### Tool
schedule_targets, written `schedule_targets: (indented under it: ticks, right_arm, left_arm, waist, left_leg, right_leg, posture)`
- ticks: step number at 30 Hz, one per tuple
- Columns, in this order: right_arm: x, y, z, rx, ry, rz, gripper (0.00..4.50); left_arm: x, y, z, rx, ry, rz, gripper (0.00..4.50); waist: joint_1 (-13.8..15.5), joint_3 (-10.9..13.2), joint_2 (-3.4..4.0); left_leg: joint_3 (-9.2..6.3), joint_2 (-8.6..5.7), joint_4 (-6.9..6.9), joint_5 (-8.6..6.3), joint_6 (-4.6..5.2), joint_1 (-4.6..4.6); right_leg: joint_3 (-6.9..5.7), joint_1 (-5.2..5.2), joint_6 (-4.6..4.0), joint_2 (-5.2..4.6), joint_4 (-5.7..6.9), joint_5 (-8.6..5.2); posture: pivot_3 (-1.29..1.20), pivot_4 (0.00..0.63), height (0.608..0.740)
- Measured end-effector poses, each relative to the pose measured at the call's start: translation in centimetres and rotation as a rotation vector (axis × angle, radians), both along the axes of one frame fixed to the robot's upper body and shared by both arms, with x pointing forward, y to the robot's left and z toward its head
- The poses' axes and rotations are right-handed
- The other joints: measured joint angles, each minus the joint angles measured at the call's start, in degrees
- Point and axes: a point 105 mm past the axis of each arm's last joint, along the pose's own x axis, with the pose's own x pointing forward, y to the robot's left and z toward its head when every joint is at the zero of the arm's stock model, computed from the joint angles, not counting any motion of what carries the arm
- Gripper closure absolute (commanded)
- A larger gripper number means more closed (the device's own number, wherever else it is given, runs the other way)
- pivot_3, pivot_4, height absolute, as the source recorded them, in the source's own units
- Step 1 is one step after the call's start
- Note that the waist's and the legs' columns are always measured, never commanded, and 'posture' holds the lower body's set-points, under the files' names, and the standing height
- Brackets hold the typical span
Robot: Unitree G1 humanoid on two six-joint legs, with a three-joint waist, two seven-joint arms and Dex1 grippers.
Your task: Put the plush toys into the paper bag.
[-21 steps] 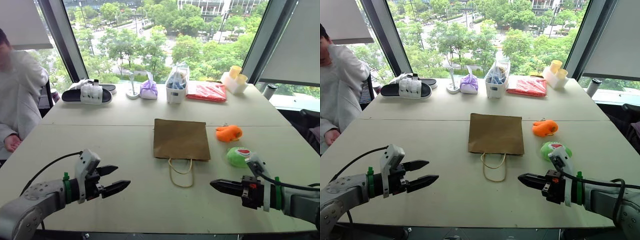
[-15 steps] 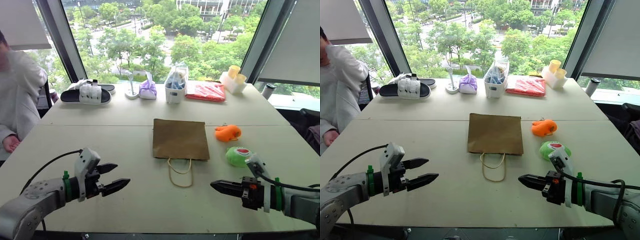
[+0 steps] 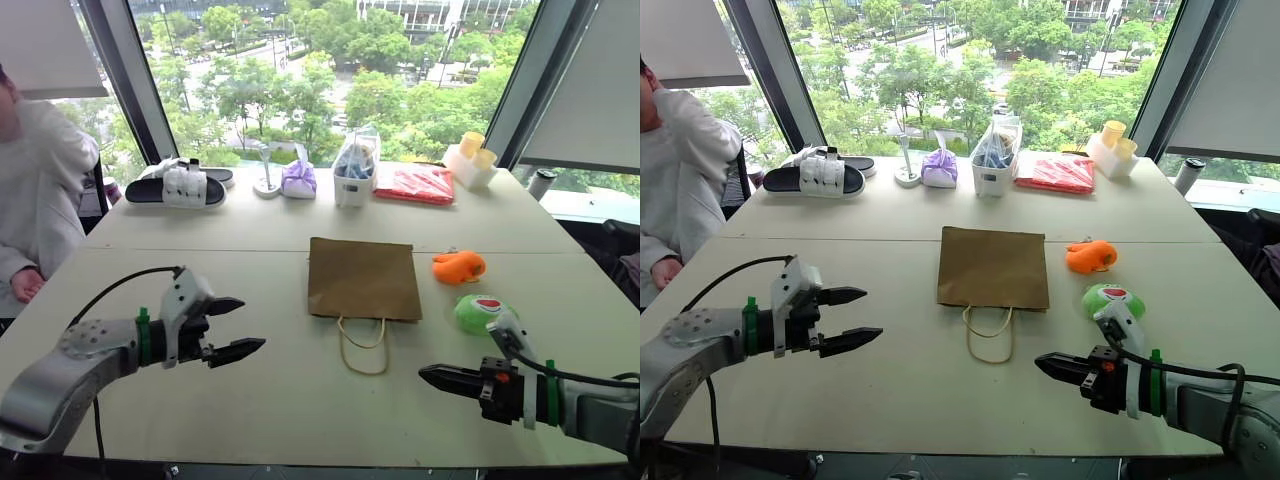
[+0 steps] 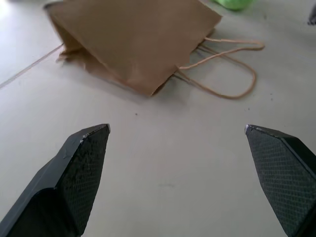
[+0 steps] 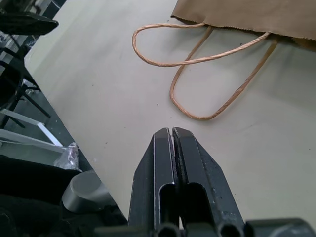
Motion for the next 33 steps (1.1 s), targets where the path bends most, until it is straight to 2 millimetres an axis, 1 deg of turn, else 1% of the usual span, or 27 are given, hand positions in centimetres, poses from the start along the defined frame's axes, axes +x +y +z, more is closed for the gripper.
schedule_targets:
  ticks: [1,3,6,8,9,12,14,15,18,20,23,24,25,26,30,31,32,33]
  right_arm:
    - [0.2,0.2,0.1,0.002,-0.011,0.001,4.45]
    - [0.6,0.5,0.2,0.014,-0.025,-0.013,4.45]
    - [0.6,0.5,-0.1,0.017,-0.022,-0.040,4.45]
    - [0.6,0.5,-0.4,0.022,-0.018,-0.063,4.45]
    - [0.3,0.6,-0.6,0.025,-0.018,-0.082,4.45]
    - [-0.3,0.8,-1.1,0.028,-0.012,-0.109,4.45]
    - [-0.6,0.8,-1.2,0.022,-0.014,-0.128,4.45]
    - [-0.7,0.8,-1.2,0.019,-0.016,-0.134,4.45]
    - [-1.0,0.8,-1.2,0.013,-0.018,-0.155,4.50]
    - [-1.1,0.7,-1.3,0.010,-0.018,-0.166,4.50]
    - [-0.9,0.8,-1.1,0.020,-0.033,-0.182,4.50]
    - [-0.9,0.8,-1.1,0.022,-0.037,-0.186,4.50]
    - [-0.7,0.8,-1.0,0.025,-0.045,-0.193,4.50]
    - [-0.6,0.9,-0.9,0.031,-0.052,-0.195,4.50]
    - [0.2,1.6,-0.4,0.041,-0.102,-0.198,4.50]
    - [0.5,1.7,-0.3,0.041,-0.116,-0.203,4.50]
    - [1.1,2.2,0.0,0.045,-0.151,-0.206,4.50]
    - [1.2,2.4,0.1,0.045,-0.158,-0.205,4.50]
  left_arm:
    - [0.3,-0.8,-0.1,0.053,-0.052,-0.072,0.00]
    - [1.2,-2.1,-0.7,0.086,-0.102,-0.169,0.00]
    - [2.0,-3.4,-2.5,0.113,-0.110,-0.262,0.00]
    - [2.5,-4.4,-3.1,0.125,-0.133,-0.317,0.00]
    - [3.1,-5.6,-3.3,0.114,-0.152,-0.360,0.00]
    - [3.7,-8.8,-4.2,0.068,-0.180,-0.442,0.00]
    - [4.3,-10.4,-4.7,0.046,-0.185,-0.473,0.00]
    - [4.5,-10.9,-4.7,0.038,-0.191,-0.479,0.00]
    - [5.2,-12.1,-4.5,0.028,-0.218,-0.515,0.83]
    - [5.3,-12.5,-4.7,0.022,-0.213,-0.542,1.86]
    - [5.7,-12.8,-5.2,0.007,-0.194,-0.538,3.39]
    - [5.8,-12.9,-5.2,0.006,-0.191,-0.538,3.81]
    - [6.0,-13.0,-5.2,-0.001,-0.185,-0.532,4.36]
    - [6.1,-13.1,-5.1,-0.011,-0.184,-0.527,4.45]
    - [6.5,-14.2,-4.2,-0.084,-0.157,-0.491,4.45]
    - [6.8,-14.3,-3.9,-0.125,-0.122,-0.457,4.45]
    - [7.5,-14.3,-3.2,-0.195,-0.048,-0.387,4.45]
    - [7.6,-14.4,-2.9,-0.209,-0.035,-0.374,4.45]
  waist:
    - [-0.02,-0.01,0.07]
    - [-0.01,-0.01,0.07]
    - [-0.15,0.01,0.03]
    - [-0.05,0.01,0.03]
    - [0.36,-0.01,0.07]
    - [1.19,0.01,0.01]
    - [1.30,0.02,0.00]
    - [1.23,0.02,-0.01]
    - [1.19,0.02,-0.01]
    - [1.12,0.01,-0.01]
    - [1.21,0.02,-0.02]
    - [1.23,0.01,-0.02]
    - [1.23,0.01,-0.03]
    - [1.23,0.01,-0.03]
    - [1.19,0.01,-0.03]
    - [1.11,0.01,-0.03]
    - [0.79,0.01,-0.04]
    - [0.74,0.01,-0.04]
  left_leg:
    - [0.03,0.00,-0.02,0.00,0.00,0.00]
    - [0.02,0.00,-0.05,0.00,0.01,-0.03]
    - [-0.04,0.02,-0.05,-0.01,0.04,-0.08]
    - [-0.07,0.01,-0.04,-0.01,0.04,-0.10]
    - [-0.15,-0.03,-0.01,-0.01,0.04,-0.11]
    - [-0.10,-0.07,0.05,-0.01,0.05,-0.11]
    - [-0.08,-0.12,0.10,-0.01,0.06,-0.12]
    - [-0.08,-0.14,0.10,0.00,0.06,-0.12]
    - [-0.07,-0.13,0.09,0.00,0.06,-0.05]
    - [-0.06,-0.12,0.08,0.00,0.06,-0.01]
    - [-0.08,-0.12,0.10,0.00,0.07,0.00]
    - [-0.08,-0.12,0.11,0.00,0.07,0.00]
    - [-0.09,-0.13,0.11,0.00,0.07,0.00]
    - [-0.09,-0.13,0.12,0.00,0.07,0.00]
    - [-0.10,-0.14,0.13,0.00,0.06,0.02]
    - [-0.10,-0.14,0.13,0.00,0.06,0.04]
    - [-0.14,-0.13,0.14,0.01,0.06,0.03]
    - [-0.15,-0.14,0.15,0.01,0.06,0.03]
  right_leg:
    - [0.03,0.00,0.00,-0.02,-0.01,0.00]
    - [0.02,-0.03,0.01,-0.01,-0.03,0.01]
    - [0.01,-0.13,0.21,0.01,-0.01,0.12]
    - [-0.03,-0.13,0.29,0.01,-0.01,0.16]
    - [-0.07,-0.06,0.35,0.00,-0.01,0.20]
    - [-0.06,-0.04,0.48,-0.01,-0.02,0.26]
    - [-0.06,-0.05,0.53,-0.01,-0.01,0.29]
    - [-0.06,-0.06,0.56,0.02,0.00,0.31]
    - [-0.06,-0.05,0.59,0.09,0.06,0.33]
    - [-0.06,-0.03,0.59,0.11,0.08,0.33]
    - [-0.06,-0.01,0.61,0.12,0.10,0.33]
    - [-0.06,0.00,0.63,0.11,0.10,0.34]
    - [-0.06,0.00,0.65,0.11,0.11,0.35]
    - [-0.06,0.00,0.66,0.11,0.12,0.36]
    - [-0.06,0.01,0.68,0.12,0.15,0.37]
    - [-0.06,0.01,0.68,0.12,0.18,0.37]
    - [-0.06,-0.02,0.68,0.14,0.25,0.37]
    - [-0.06,-0.02,0.68,0.14,0.27,0.37]
  posture:
    - [0.00,0.150,0.740]
    - [0.00,0.150,0.740]
    - [0.00,0.150,0.740]
    - [0.00,0.150,0.740]
    - [0.00,0.150,0.740]
    - [0.00,0.150,0.740]
    - [0.00,0.150,0.740]
    - [0.00,0.150,0.740]
    - [0.00,0.150,0.740]
    - [0.00,0.150,0.740]
    - [0.00,0.150,0.740]
    - [0.00,0.150,0.740]
    - [0.00,0.150,0.740]
    - [0.00,0.150,0.740]
    - [0.00,0.150,0.740]
    - [0.00,0.150,0.740]
    - [0.00,0.150,0.740]
    - [0.00,0.150,0.740]
